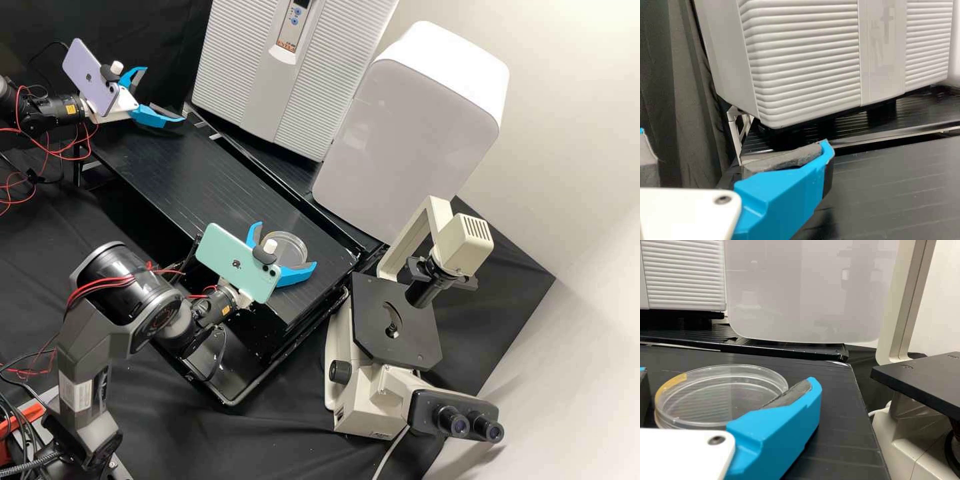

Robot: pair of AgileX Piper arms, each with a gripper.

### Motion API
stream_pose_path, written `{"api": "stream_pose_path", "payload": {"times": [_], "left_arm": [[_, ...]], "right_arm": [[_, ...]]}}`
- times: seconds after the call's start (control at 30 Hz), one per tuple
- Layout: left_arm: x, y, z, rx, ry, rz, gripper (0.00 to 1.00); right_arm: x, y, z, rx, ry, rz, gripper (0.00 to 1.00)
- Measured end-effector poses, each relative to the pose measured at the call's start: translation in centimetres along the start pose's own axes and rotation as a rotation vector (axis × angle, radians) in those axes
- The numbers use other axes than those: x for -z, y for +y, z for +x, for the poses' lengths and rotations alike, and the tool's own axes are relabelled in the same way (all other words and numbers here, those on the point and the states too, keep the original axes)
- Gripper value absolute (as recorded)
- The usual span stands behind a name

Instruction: Place the petri dish on the microscope

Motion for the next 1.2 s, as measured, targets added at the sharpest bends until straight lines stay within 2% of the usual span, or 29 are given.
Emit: {"api": "stream_pose_path", "payload": {"times": [0.83, 1.03, 1.2], "left_arm": [[0.0, 0.0, 0.0, 0.000, 0.000, 0.000, 1.00], [0.0, 0.0, 0.0, 0.000, 0.000, 0.000, 1.00], [0.0, 0.0, 0.0, 0.000, 0.000, 0.000, 1.00]], "right_arm": [[0.0, 0.0, 0.0, -0.001, 0.001, 0.007, 0.00], [-0.1, 0.4, -0.6, -0.024, 0.018, 0.010, 0.00], [-0.3, 1.9, -1.7, -0.084, 0.008, 0.030, 0.00]]}}
